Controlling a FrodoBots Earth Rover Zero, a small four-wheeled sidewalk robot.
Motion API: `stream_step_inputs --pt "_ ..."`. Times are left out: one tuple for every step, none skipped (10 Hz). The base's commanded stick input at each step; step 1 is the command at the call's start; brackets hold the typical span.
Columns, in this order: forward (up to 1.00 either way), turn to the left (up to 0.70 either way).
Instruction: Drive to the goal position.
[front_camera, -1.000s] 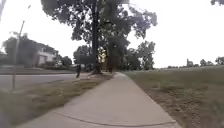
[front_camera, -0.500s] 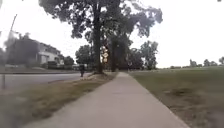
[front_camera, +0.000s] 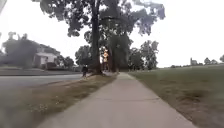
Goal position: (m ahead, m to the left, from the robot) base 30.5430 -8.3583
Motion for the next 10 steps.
stream_step_inputs --pt "1.0 0.0" --pt "1.0 0.0" --pt "1.0 0.0" --pt "1.0 0.0" --pt "1.0 0.0" --pt "1.0 -0.1" --pt "1.0 -0.37" --pt "1.0 -0.24" --pt "1.0 0.0" --pt "1.0 0.0"
